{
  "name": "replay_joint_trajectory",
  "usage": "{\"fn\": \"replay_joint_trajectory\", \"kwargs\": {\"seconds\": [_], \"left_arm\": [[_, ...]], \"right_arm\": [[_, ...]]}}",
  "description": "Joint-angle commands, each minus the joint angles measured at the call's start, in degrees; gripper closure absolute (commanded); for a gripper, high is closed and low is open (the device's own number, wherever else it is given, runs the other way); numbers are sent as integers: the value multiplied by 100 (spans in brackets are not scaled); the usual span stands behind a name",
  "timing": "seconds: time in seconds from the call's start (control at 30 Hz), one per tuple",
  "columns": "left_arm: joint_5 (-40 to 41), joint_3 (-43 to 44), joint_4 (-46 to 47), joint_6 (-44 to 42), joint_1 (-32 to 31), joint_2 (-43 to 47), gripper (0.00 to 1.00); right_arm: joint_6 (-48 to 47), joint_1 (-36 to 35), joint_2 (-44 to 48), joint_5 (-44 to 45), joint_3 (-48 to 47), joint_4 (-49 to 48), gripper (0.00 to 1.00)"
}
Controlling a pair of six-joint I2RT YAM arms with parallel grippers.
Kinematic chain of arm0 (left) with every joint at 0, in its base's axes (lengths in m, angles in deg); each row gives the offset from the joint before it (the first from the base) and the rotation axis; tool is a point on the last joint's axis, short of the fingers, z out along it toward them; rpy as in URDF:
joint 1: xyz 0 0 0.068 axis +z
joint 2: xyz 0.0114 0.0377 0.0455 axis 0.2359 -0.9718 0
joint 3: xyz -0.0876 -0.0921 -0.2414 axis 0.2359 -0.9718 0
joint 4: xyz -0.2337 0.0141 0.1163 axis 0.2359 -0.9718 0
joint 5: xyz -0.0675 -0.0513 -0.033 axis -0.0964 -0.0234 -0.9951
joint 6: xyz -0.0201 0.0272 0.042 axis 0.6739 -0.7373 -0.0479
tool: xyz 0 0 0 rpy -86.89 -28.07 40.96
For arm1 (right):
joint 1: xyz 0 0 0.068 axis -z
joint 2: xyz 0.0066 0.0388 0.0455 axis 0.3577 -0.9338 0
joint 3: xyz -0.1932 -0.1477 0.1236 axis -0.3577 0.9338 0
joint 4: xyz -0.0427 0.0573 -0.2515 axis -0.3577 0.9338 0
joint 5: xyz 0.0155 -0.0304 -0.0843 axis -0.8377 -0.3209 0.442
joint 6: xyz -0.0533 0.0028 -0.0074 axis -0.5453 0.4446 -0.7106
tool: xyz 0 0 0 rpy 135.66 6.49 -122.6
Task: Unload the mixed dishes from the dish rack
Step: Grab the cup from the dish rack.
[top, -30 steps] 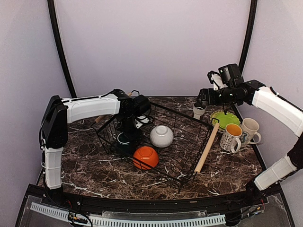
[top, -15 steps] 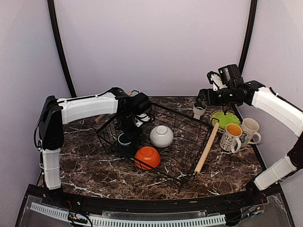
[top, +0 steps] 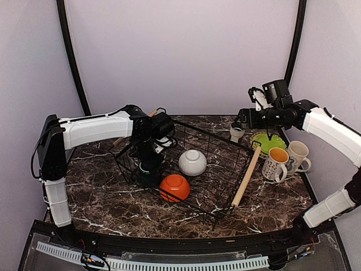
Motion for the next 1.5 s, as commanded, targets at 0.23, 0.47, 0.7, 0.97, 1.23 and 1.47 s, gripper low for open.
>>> {"fn": "replay_joint_trajectory", "kwargs": {"seconds": [0.23, 0.47, 0.7, 0.97, 1.23, 1.47], "left_arm": [[-268, -470, 128, 148, 120, 72, 3], [-221, -238, 89, 97, 144, -18, 25], [-72, 149, -198, 50, 152, 51, 54], [-48, 1057, -430, 31, 163, 547, 69], [-1358, 1919, -62, 158, 445, 882, 83], [-4513, 1370, 1713, 993, 1036, 1349, 87]], "right_arm": [[74, -24, 305, -180, 164, -252, 9], [16, -26, 268, -467, 86, -149, 2], [404, -24, 726, 24, 345, -418, 1], [-80, 2, 1413, -936, 944, -834, 1], [-48, -20, 1534, -1690, 971, -982, 1], [275, -438, 1395, -2498, 1053, -1655, 1]]}}
